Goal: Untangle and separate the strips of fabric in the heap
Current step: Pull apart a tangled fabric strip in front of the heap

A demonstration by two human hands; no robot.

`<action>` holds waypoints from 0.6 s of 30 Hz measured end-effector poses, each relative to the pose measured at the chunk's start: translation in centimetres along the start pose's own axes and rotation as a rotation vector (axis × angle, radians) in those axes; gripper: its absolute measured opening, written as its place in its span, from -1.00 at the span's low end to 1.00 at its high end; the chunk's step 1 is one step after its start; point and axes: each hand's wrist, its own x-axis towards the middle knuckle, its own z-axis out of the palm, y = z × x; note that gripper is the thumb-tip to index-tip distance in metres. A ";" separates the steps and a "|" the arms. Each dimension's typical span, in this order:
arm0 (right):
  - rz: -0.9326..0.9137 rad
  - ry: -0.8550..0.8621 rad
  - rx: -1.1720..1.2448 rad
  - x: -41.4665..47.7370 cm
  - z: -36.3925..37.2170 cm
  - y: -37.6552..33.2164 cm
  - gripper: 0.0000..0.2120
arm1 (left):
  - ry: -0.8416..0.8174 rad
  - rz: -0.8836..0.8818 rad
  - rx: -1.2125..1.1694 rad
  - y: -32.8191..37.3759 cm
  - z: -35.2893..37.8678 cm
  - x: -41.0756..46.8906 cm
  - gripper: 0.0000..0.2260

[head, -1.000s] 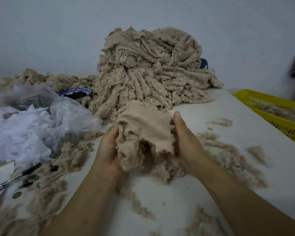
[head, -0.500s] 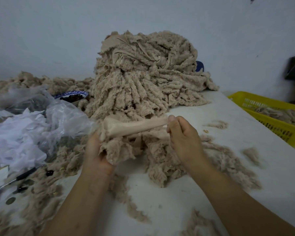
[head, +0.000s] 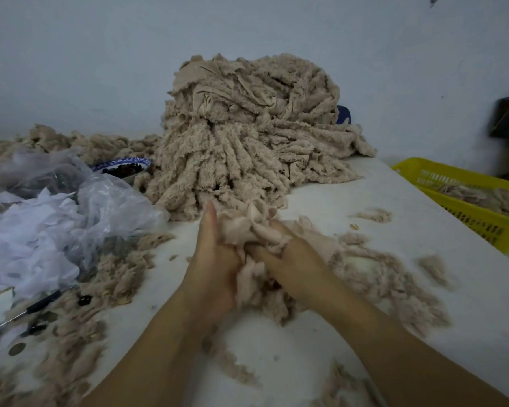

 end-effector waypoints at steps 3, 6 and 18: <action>0.076 0.282 0.517 0.6 -3.2 -0.4 -0.87 | 0.136 0.106 0.245 0.0 -0.2 0.1 -0.33; 0.029 0.816 1.115 1.2 -8.4 0.0 -0.55 | 0.239 0.170 0.702 -0.8 -0.6 0.2 -0.56; 0.075 0.058 -0.552 1.0 -3.9 3.7 -0.82 | 0.384 0.130 1.262 -2.0 -3.1 1.3 -0.89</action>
